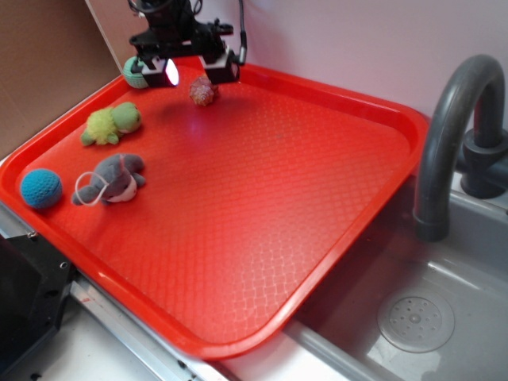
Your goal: Grab the shell.
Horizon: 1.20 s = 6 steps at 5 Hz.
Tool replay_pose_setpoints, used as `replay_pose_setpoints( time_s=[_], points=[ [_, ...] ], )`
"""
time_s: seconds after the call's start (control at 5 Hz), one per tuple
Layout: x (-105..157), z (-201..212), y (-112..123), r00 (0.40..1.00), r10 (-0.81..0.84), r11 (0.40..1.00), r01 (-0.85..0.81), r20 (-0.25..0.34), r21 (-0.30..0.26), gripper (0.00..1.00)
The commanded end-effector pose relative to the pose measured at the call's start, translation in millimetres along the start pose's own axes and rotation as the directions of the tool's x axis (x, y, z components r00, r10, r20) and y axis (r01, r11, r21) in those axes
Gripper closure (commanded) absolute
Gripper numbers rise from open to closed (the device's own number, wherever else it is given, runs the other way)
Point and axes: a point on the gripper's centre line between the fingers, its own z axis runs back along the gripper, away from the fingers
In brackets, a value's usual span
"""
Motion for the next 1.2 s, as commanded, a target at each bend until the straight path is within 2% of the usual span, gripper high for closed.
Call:
replay_pose_setpoints(
  time_s=[0.0, 0.2, 0.6, 0.8, 1.0],
  points=[
    [16.3, -16.1, -8.8, 0.998, -0.058, 0.998, 0.058, 0.013, -0.005, 0.0],
    [8.5, -18.0, -11.5, 0.995, -0.091, 0.996, 0.09, 0.031, 0.016, 1.0],
    [-5.7, -0.8, -3.5, 0.996, -0.07, 0.997, 0.069, 0.049, 0.021, 1.0],
    [7.3, 48.0, 7.4, 0.999, 0.001, 0.998, -0.004, 0.05, 0.06, 1.0],
    [5.6, 99.1, 9.7, 0.992, -0.103, 0.992, 0.108, 0.076, -0.059, 1.0]
  ],
)
